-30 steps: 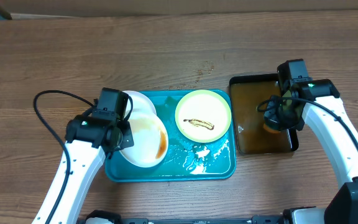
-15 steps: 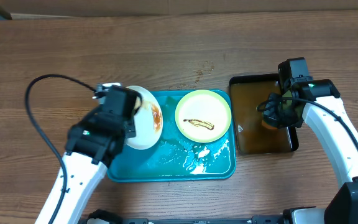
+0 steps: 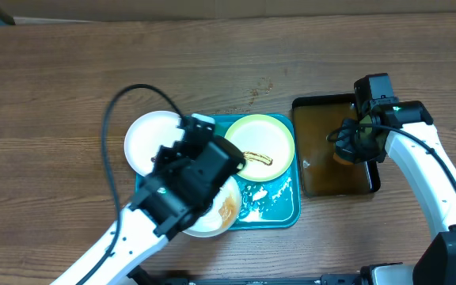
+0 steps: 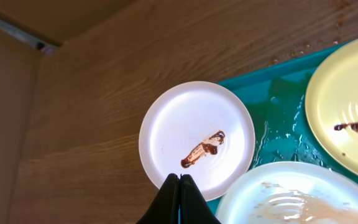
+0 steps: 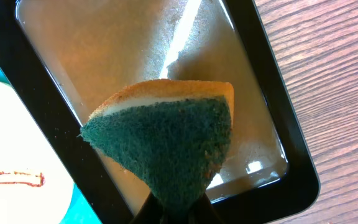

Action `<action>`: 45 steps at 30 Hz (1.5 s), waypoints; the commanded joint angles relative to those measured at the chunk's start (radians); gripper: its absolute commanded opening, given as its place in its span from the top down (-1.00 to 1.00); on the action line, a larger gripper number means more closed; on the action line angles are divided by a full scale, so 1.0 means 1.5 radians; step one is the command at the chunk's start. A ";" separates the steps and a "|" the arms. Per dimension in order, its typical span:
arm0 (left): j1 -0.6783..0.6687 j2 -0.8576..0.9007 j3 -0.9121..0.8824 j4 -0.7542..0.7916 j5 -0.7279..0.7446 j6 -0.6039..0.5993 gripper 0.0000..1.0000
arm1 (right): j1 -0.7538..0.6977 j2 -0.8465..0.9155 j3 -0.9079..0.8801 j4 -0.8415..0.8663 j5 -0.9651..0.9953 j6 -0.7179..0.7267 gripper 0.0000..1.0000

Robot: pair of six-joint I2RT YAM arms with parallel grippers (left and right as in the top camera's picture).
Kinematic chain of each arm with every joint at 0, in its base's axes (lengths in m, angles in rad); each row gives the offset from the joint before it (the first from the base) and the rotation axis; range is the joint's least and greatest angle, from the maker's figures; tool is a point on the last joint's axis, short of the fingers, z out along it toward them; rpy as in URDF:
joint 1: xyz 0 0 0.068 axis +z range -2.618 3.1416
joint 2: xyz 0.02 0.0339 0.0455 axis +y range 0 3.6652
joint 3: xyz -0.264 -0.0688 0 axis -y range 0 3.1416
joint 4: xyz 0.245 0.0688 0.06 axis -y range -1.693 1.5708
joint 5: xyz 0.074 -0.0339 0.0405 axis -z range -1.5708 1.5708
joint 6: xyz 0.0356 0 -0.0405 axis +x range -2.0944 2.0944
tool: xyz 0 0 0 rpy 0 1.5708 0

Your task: Clean dirty plates on tray and stack at the side

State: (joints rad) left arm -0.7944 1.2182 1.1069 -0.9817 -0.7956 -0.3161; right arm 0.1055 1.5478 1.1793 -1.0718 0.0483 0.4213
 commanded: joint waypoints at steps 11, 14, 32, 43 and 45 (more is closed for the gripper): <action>0.045 0.020 0.014 -0.075 0.263 -0.125 0.28 | -0.001 0.002 -0.002 -0.005 -0.004 -0.002 0.92; 0.076 0.020 0.014 -0.115 0.373 -0.184 0.20 | -0.001 0.002 -0.002 -0.005 -0.004 -0.002 0.93; 0.189 0.021 -0.226 -0.083 0.515 -0.411 -0.44 | -0.001 0.002 -0.002 -0.020 -0.004 -0.003 0.92; 0.246 0.021 -0.328 0.081 0.560 -0.351 -0.13 | -0.001 0.002 -0.002 -0.023 -0.004 -0.002 0.92; 0.246 0.021 -0.332 0.087 0.560 -0.350 -0.07 | -0.001 0.002 -0.002 -0.024 -0.004 -0.002 0.93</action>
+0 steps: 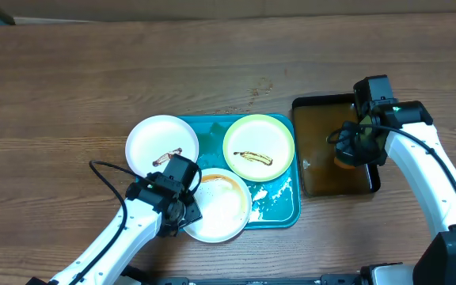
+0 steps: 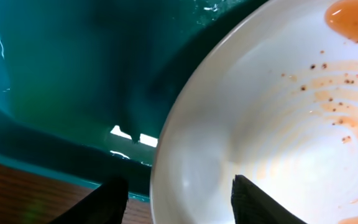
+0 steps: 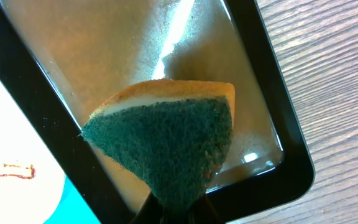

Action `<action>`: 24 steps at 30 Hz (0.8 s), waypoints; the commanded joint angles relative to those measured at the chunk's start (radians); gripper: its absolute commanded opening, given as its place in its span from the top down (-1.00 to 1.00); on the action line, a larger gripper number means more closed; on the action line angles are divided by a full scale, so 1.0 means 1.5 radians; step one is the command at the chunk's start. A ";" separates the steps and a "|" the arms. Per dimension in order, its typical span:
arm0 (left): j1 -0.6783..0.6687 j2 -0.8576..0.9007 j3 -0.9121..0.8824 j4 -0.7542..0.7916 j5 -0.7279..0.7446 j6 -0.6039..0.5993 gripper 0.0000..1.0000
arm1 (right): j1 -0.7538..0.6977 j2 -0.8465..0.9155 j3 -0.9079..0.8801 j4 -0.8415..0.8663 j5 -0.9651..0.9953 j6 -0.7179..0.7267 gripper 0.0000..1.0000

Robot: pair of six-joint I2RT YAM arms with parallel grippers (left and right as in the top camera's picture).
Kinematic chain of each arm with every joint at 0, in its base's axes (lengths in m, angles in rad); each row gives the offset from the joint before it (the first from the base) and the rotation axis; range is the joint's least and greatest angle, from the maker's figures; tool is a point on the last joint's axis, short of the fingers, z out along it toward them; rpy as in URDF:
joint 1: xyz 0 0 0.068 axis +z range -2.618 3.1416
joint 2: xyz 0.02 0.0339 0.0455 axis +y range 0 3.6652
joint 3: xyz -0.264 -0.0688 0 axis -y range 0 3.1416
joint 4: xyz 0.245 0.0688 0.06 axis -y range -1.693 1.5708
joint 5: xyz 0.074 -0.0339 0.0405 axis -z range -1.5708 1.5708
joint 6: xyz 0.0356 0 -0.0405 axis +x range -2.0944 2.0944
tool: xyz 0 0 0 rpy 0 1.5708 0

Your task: Clean dirty plates on tray and stack at the side

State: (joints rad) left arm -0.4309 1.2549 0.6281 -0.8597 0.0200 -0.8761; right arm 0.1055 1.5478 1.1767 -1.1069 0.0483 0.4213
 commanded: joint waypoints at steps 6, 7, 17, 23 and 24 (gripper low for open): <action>0.004 -0.004 -0.013 0.006 0.013 0.023 0.18 | -0.001 0.002 0.000 -0.002 -0.004 -0.002 0.93; 0.004 -0.003 -0.013 0.008 0.010 0.023 0.23 | -0.001 0.002 0.000 -0.002 -0.004 -0.002 0.93; 0.004 0.053 -0.014 0.021 0.010 0.023 0.45 | -0.001 0.002 0.000 -0.009 -0.004 -0.002 0.92; 0.004 0.079 -0.012 0.038 0.010 0.023 0.92 | -0.001 0.002 0.000 -0.009 -0.004 -0.002 0.92; 0.004 0.078 -0.009 0.038 0.010 0.023 0.92 | -0.001 0.002 0.000 -0.009 -0.004 -0.002 0.92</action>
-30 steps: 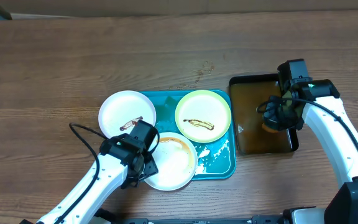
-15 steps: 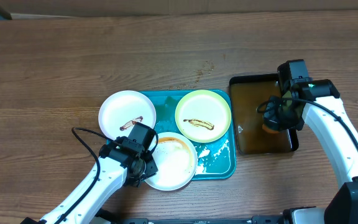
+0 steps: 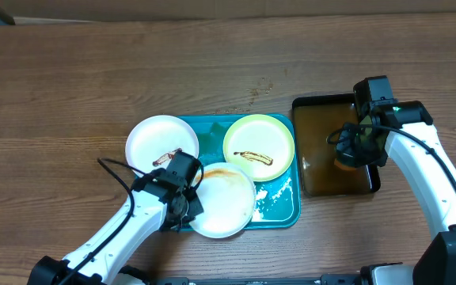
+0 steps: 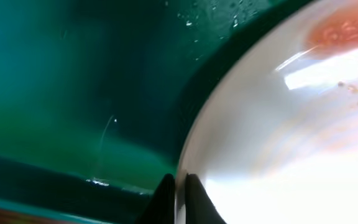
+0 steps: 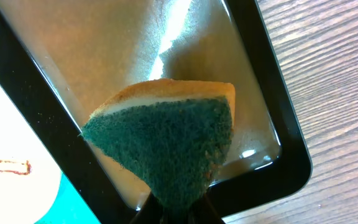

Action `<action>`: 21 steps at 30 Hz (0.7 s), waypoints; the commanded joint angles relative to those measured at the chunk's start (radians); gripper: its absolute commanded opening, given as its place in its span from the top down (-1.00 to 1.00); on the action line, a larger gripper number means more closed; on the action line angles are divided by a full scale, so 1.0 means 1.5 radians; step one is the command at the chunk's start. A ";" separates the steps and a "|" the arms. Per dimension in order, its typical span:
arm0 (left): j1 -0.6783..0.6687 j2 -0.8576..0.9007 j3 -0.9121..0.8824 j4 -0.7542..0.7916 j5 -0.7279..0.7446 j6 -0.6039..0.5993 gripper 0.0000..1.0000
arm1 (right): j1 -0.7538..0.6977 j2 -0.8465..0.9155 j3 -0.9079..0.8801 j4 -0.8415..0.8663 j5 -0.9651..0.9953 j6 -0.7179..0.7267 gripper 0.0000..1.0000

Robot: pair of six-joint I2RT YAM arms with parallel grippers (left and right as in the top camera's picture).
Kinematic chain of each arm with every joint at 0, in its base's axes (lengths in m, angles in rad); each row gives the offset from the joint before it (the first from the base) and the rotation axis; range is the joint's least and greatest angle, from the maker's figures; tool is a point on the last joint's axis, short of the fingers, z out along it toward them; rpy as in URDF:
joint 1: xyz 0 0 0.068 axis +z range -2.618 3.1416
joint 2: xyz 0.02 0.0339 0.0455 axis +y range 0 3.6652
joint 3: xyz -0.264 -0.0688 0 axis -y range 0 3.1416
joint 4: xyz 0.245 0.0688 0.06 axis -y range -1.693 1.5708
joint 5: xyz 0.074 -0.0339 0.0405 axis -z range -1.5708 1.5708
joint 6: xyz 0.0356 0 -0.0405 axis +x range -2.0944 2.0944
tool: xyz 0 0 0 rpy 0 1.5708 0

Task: Clean dirty plates on tray and stack at the side
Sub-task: 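Lift the cleaned white plate off the tray and place it left on table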

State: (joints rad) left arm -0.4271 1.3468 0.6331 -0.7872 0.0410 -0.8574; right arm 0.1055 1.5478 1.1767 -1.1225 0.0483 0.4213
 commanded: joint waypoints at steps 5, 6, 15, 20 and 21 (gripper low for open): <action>0.001 0.016 0.024 -0.032 -0.012 0.030 0.92 | -0.001 0.002 0.000 0.001 -0.004 -0.002 0.92; 0.001 0.015 0.036 -0.043 -0.022 0.035 0.92 | -0.001 0.002 0.000 0.001 -0.004 -0.002 0.92; 0.001 -0.013 0.208 -0.205 -0.195 0.076 0.92 | -0.001 0.002 0.000 -0.001 -0.004 -0.002 0.93; 0.001 -0.023 0.265 -0.215 -0.239 0.156 0.92 | -0.001 0.002 0.000 -0.002 -0.004 -0.002 0.92; 0.001 -0.023 0.272 -0.216 -0.252 0.166 0.92 | -0.001 0.002 0.000 -0.003 -0.004 -0.002 0.93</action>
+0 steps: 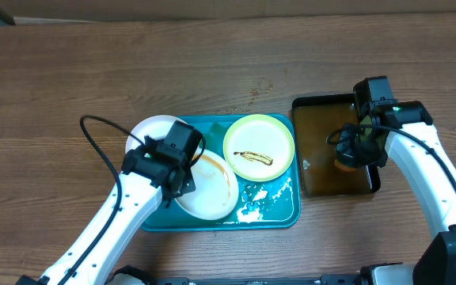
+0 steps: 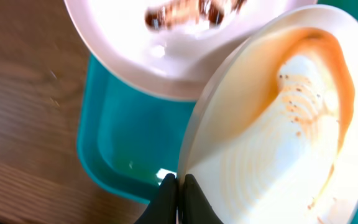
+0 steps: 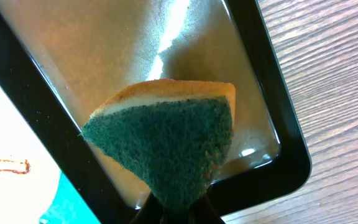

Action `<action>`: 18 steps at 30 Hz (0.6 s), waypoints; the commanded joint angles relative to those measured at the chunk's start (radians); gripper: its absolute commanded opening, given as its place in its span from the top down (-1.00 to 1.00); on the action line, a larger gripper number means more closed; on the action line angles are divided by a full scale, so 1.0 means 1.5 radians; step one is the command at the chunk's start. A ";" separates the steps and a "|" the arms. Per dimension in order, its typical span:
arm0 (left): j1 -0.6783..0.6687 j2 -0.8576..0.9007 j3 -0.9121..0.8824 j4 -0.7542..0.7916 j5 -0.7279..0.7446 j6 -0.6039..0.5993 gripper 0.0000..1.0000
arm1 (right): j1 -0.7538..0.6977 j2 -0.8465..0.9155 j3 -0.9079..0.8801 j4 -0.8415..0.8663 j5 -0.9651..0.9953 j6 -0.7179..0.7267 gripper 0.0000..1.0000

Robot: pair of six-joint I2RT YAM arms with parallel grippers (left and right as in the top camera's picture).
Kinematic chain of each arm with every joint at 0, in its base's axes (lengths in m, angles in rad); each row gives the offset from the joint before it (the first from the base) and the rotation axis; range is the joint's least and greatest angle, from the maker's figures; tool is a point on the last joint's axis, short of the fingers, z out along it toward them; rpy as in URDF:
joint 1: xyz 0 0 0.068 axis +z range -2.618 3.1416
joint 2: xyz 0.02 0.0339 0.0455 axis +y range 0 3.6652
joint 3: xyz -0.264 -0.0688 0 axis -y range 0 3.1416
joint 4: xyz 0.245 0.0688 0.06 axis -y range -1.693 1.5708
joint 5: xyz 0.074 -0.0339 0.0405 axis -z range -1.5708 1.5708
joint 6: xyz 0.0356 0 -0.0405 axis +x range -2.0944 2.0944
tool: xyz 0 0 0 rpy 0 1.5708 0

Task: Clean dirty plates on tray and stack at the side
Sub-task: 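Lift the cleaned white plate off the tray and place it left on table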

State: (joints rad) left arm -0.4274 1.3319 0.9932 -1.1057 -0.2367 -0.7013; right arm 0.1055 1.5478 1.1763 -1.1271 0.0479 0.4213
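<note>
My left gripper [image 2: 178, 180] is shut on the rim of a white plate [image 2: 272, 137] with an orange stain, holding it tilted over the teal tray [image 2: 104, 143]. From overhead, the held plate [image 1: 208, 186] overlaps a second white plate [image 1: 145, 131] bearing a brown smear at the tray's left. A yellow-green plate [image 1: 258, 142] with a brown smear sits at the tray's back right. My right gripper [image 3: 176, 214] is shut on a green-and-yellow sponge [image 3: 166, 143] over the black tray [image 3: 291, 155] of water.
The black water tray [image 1: 323, 158] stands right of the teal tray [image 1: 275, 210]. White foam and water lie in the teal tray's front right. The left arm's cable [image 1: 93, 131] loops over the wooden table [image 1: 54, 79] at the left.
The left gripper, still shut on the stained plate's rim, has moved back and left with it. The plate is now raised and tilted, overlapping the smeared white plate. The right arm has not moved.
The left gripper was shut, high over the plates. Then it stood open at the left rim of the stained white plate at the tray's front. Then it was shut on that rim, and now holds the plate tilted. The right gripper held the sponge over the black tray throughout.
</note>
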 commanded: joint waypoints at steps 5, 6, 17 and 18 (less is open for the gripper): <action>0.001 -0.013 0.061 -0.009 -0.175 0.095 0.92 | -0.001 0.002 0.001 -0.001 -0.004 -0.002 0.92; 0.001 -0.013 0.068 -0.010 -0.190 0.100 0.92 | -0.001 0.002 0.001 -0.001 -0.004 -0.002 0.92; -0.009 -0.013 0.104 0.005 -0.293 0.139 0.92 | -0.001 0.002 0.001 -0.001 -0.004 -0.002 0.92; -0.014 -0.013 0.104 0.008 -0.308 0.146 0.92 | -0.001 0.002 0.001 -0.001 -0.004 -0.002 0.92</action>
State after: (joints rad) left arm -0.4324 1.3308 1.1206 -1.1038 -0.5991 -0.5262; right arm 0.1051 1.5478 1.1763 -1.1301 0.0483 0.4210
